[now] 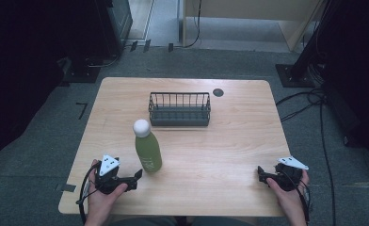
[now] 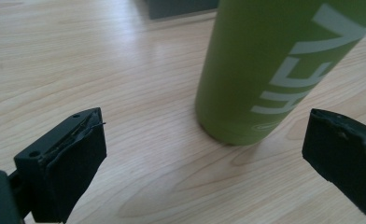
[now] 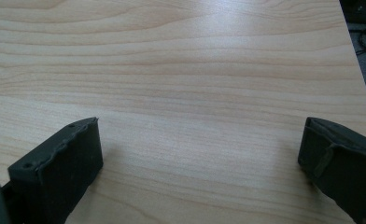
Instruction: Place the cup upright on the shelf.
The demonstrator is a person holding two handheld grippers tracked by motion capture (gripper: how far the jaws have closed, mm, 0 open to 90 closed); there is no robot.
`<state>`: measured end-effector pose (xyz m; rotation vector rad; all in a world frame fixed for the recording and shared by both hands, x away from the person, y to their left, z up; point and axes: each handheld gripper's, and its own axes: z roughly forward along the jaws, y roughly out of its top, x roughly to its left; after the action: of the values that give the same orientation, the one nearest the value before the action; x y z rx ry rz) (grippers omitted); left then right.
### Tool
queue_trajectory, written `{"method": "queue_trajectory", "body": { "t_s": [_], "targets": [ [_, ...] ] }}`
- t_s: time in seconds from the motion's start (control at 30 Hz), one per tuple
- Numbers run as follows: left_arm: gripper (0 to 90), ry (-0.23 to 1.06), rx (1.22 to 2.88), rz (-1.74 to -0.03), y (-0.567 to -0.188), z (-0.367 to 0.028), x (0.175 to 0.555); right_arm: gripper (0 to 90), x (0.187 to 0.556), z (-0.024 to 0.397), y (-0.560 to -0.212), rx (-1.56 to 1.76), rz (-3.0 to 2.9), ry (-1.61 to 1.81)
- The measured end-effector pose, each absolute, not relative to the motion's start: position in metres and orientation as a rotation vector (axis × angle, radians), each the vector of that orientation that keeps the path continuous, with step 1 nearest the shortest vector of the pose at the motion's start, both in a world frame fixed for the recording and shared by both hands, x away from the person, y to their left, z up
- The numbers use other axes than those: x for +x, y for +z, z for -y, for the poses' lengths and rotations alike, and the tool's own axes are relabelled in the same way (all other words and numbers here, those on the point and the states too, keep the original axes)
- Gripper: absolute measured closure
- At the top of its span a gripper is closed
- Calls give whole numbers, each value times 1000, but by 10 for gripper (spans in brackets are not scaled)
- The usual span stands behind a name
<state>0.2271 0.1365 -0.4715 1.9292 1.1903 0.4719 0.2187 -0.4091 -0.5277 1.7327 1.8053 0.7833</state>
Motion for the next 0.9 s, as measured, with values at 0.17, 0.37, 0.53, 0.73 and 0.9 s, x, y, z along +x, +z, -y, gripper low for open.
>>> {"method": "queue_trajectory", "body": {
  "t_s": [0.17,0.37,0.53,0.73,0.9],
  "targets": [
    [0,455,1933,-1159,-468,-121,227,0,219,409,-528,1733,-1805,783],
    [1,465,1912,-1142,-463,-110,229,0,219,409,-528,1732,-1805,783],
    [1,480,1898,-1126,-457,-96,235,0,219,409,-528,1733,-1805,784],
    [11,496,1886,-1123,-452,-86,240,0,219,409,-528,1733,-1805,784],
    [84,561,1828,-1130,-443,-80,244,0,219,409,-528,1733,-1805,784]
  ]
}}
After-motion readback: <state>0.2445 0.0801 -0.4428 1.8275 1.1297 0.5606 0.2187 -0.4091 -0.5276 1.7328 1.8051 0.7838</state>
